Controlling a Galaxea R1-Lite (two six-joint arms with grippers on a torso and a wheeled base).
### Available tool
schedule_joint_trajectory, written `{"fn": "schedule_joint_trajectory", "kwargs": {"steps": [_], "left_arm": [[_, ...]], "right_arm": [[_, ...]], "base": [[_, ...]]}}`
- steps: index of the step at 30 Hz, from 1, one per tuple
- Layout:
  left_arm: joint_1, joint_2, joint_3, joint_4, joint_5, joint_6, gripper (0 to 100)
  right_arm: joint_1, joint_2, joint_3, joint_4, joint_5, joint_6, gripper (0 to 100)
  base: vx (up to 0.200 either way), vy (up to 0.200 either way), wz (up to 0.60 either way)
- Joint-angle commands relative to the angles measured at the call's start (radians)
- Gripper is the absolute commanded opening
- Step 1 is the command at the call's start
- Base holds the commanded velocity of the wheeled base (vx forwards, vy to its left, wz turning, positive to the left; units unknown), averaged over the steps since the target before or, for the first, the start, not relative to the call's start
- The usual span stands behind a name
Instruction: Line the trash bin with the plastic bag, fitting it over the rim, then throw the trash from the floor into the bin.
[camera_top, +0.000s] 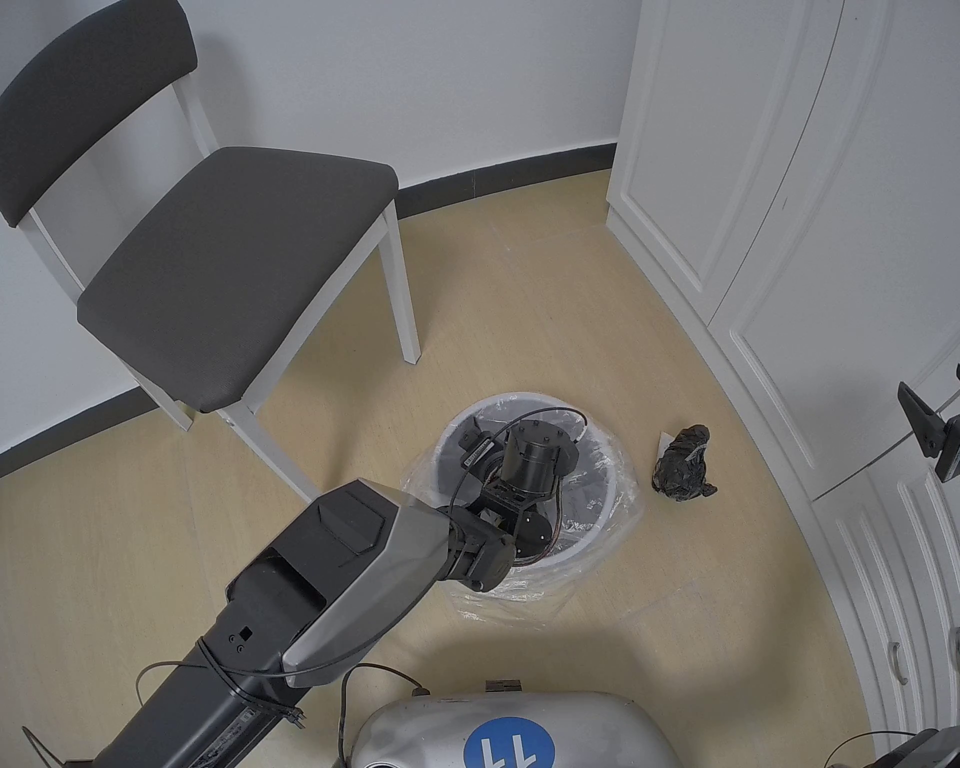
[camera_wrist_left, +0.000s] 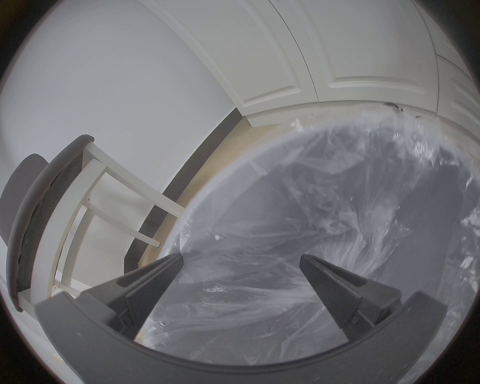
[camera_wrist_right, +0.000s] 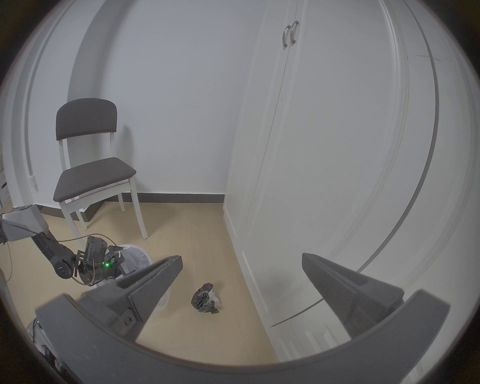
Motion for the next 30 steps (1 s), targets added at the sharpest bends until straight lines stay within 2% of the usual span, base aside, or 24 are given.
{"fn": "schedule_joint_trajectory", "kwargs": {"steps": [1, 4, 10, 11, 18, 25, 30], "left_arm": [[0.0, 0.02, 0.005, -0.001, 0.002, -0.001, 100], [-0.001, 0.0, 0.045, -0.001, 0.002, -0.001, 100], [-0.014, -0.131, 0.288, -0.029, -0.009, -0.004, 100], [-0.014, -0.131, 0.288, -0.029, -0.009, -0.004, 100], [-0.029, -0.161, 0.462, -0.189, -0.009, -0.001, 100], [-0.05, -0.166, 0.502, -0.291, -0.009, -0.001, 100], [-0.055, -0.226, 0.549, -0.311, -0.009, -0.009, 100]], "right_arm": [[-0.002, 0.0, 0.002, 0.001, 0.002, -0.001, 100], [-0.007, -0.001, 0.005, 0.001, 0.018, -0.001, 100], [-0.008, -0.012, 0.008, 0.001, 0.034, -0.001, 100], [-0.008, -0.012, 0.008, 0.001, 0.034, -0.001, 100], [-0.008, -0.012, 0.011, 0.001, 0.034, -0.001, 100], [-0.008, -0.012, 0.014, 0.001, 0.037, -0.001, 100], [-0.007, -0.01, 0.016, 0.002, 0.05, -0.001, 100]], "base": [[0.0, 0.0, 0.0], [0.0, 0.0, 0.0], [0.0, 0.0, 0.0], [0.0, 0.0, 0.0], [0.0, 0.0, 0.0], [0.0, 0.0, 0.0], [0.0, 0.0, 0.0]]}}
